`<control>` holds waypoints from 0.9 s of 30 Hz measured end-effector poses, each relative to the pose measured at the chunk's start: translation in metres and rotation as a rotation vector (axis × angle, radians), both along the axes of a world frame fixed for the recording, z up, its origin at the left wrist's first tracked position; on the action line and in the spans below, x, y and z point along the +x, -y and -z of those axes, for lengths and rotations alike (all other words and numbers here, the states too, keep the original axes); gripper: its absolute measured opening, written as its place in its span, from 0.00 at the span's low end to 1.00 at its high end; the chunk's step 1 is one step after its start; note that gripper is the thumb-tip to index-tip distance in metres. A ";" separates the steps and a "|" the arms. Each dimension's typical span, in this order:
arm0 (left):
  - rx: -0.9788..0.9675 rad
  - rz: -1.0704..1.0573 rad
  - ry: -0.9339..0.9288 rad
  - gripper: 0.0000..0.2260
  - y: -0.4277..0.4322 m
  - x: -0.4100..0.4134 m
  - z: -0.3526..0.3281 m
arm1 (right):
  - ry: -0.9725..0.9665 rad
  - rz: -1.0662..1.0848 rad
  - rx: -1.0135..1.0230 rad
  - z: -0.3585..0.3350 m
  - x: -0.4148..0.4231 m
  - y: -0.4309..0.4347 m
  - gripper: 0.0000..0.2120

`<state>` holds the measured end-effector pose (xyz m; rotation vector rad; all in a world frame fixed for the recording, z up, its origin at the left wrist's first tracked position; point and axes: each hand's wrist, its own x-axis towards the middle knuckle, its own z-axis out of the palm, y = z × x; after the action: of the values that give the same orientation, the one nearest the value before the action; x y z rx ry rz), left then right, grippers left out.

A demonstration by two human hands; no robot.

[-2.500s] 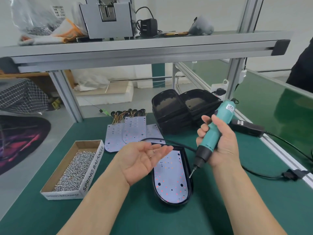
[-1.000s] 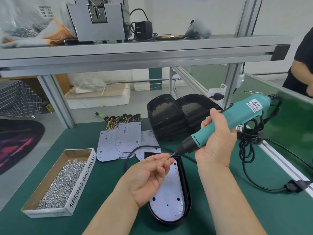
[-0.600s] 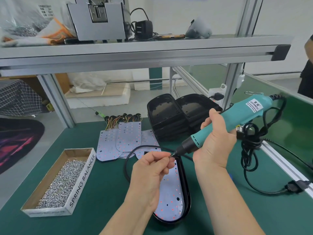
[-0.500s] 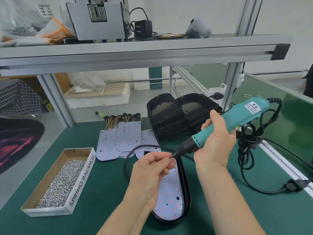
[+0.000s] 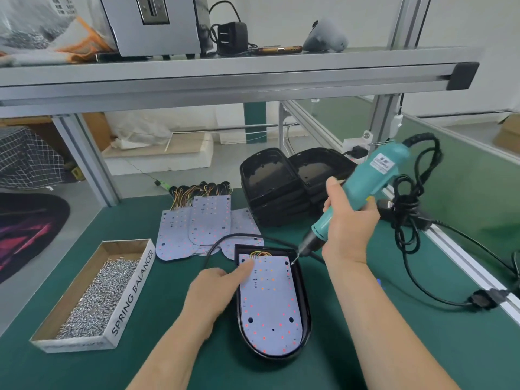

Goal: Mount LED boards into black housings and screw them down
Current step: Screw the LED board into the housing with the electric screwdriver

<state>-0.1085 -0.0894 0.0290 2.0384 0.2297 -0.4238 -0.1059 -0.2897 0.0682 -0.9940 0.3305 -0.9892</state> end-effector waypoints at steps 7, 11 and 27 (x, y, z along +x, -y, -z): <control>-0.080 0.076 -0.029 0.28 0.011 0.009 0.009 | -0.053 0.001 -0.162 0.014 0.009 -0.008 0.09; -0.188 0.008 -0.064 0.25 0.019 0.006 0.009 | -0.051 0.013 -0.190 0.012 0.012 -0.009 0.09; -0.237 -0.091 -0.090 0.09 0.020 0.007 0.018 | -0.081 0.035 -0.289 0.022 0.011 -0.015 0.08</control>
<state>-0.1010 -0.1099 0.0105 1.7716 0.3110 -0.4633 -0.0951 -0.2746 0.0464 -1.2965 0.2770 -1.0488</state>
